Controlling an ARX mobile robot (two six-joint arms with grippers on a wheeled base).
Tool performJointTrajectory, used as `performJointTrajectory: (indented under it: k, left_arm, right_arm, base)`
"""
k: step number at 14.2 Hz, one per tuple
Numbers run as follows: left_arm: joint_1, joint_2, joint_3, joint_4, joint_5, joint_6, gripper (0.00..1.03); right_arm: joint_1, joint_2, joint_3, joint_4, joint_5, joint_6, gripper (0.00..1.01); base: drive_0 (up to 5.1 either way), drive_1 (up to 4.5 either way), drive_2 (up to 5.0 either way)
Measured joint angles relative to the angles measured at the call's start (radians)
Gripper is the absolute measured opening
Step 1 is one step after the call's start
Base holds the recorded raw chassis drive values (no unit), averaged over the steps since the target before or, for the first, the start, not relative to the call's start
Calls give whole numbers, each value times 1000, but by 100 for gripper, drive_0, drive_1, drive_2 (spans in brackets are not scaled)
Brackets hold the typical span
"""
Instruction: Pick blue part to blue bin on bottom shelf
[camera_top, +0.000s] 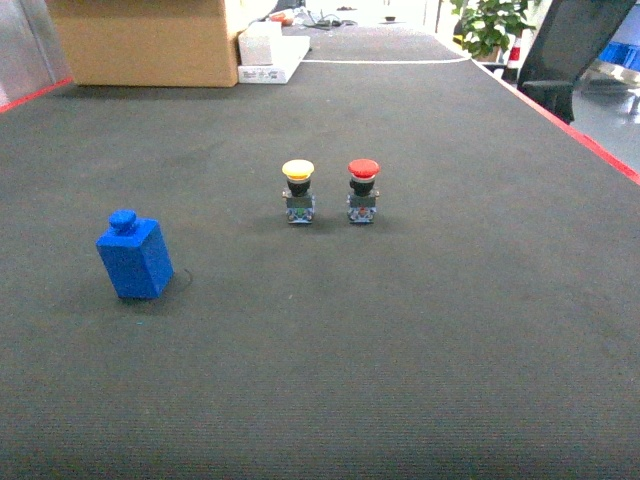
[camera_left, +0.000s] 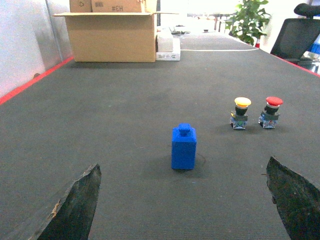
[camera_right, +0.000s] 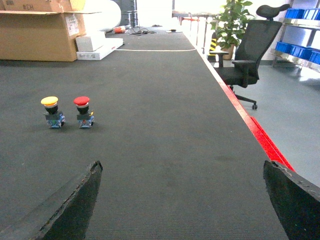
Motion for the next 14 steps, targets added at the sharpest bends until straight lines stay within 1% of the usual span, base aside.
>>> performJointTrajectory:
  k: [8, 9, 10, 11, 12, 14]
  left_arm:
    - [0, 0, 0, 0, 0, 0, 98]
    - [-22, 17, 20, -77, -59, -18, 98]
    - [-79, 108, 49, -112, -165, -67, 98]
    - [-127, 324, 69, 43, -249, -111, 98]
    - [-131, 485, 91, 201, -259, -114, 98]
    - [-154, 853, 198, 524, -212, -112, 98]
  right_arm:
    - [0, 0, 0, 0, 0, 0, 98]
    - [0, 0, 0, 0, 0, 0, 98]
    - [0, 0, 0, 0, 1, 0, 98]
    - [0, 0, 0, 0, 0, 0, 98]
    - [0, 0, 0, -1, 0, 0, 98]
    - [0, 0, 0, 0, 0, 0, 98]
  base:
    - [0, 0, 0]
    - [0, 0, 0]
    - [0, 0, 0]
    - [0, 0, 0]
    - [0, 0, 0]
    - [0, 0, 0]
